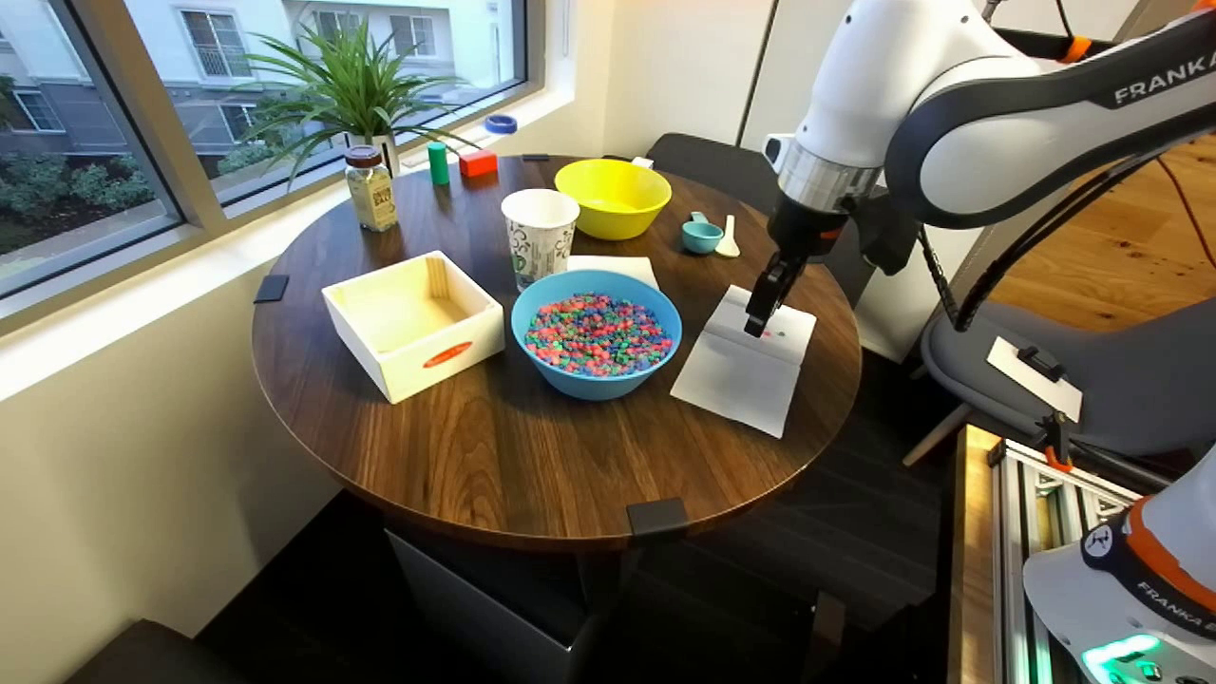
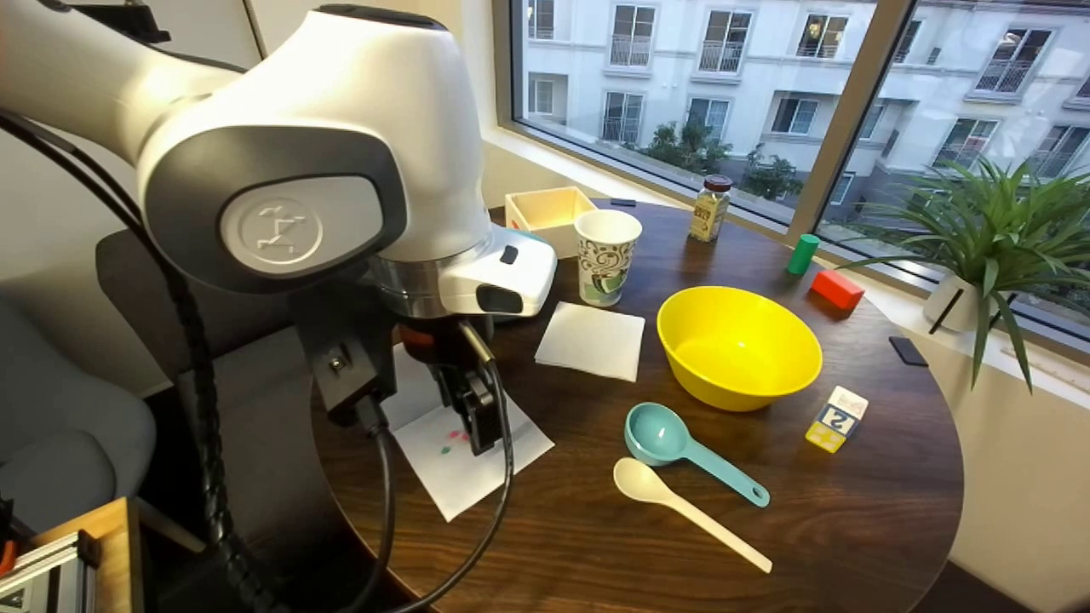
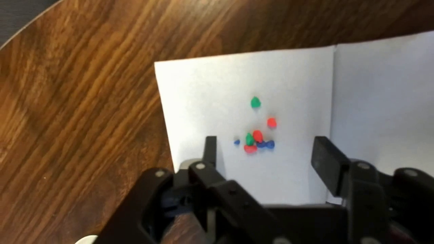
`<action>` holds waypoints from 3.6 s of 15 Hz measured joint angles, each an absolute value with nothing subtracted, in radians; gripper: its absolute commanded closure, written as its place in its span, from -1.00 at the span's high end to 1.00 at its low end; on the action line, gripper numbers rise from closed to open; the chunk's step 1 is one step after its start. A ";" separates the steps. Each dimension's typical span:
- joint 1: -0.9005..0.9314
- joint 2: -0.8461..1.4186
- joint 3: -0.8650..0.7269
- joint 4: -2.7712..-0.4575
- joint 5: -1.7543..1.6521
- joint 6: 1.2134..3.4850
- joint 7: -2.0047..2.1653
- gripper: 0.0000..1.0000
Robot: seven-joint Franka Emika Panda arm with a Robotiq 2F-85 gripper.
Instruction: Put some of the cereal onto the paper towel and fold it
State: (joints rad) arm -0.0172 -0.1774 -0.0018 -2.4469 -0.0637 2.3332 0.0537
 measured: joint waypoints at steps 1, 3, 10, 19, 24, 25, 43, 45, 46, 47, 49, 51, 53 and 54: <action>-0.017 -0.181 -0.002 -2.447 -0.068 2.333 0.054 1.00; -0.018 -0.192 -0.002 -2.447 -0.079 2.333 0.054 1.00; -0.020 -0.265 0.019 -2.447 -0.135 2.307 0.097 1.00; 0.030 -0.276 0.151 -2.439 -0.142 2.206 0.228 1.00; 0.057 -0.242 0.182 -2.433 -0.161 2.195 0.241 1.00; 0.057 -0.243 0.179 -2.433 -0.161 2.195 0.240 1.00; 0.143 -0.158 0.226 -2.416 -0.186 2.195 0.211 1.00; 0.146 -0.151 0.226 -2.414 -0.188 2.195 0.211 1.00; 0.146 -0.149 0.226 -2.414 -0.188 2.193 0.211 0.88; 0.146 -0.148 0.226 -2.414 -0.188 2.189 0.211 0.78; 0.145 -0.148 0.225 -2.413 -0.188 2.177 0.211 0.50; 0.145 -0.148 0.225 -2.409 -0.188 2.160 0.211 0.24; 0.145 -0.149 0.224 -2.404 -0.188 2.150 0.211 0.22; 0.145 -0.149 0.224 -2.402 -0.188 2.147 0.211 0.23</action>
State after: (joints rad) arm 0.1451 -0.1488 0.2244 -2.4016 -0.1877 2.1466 0.2112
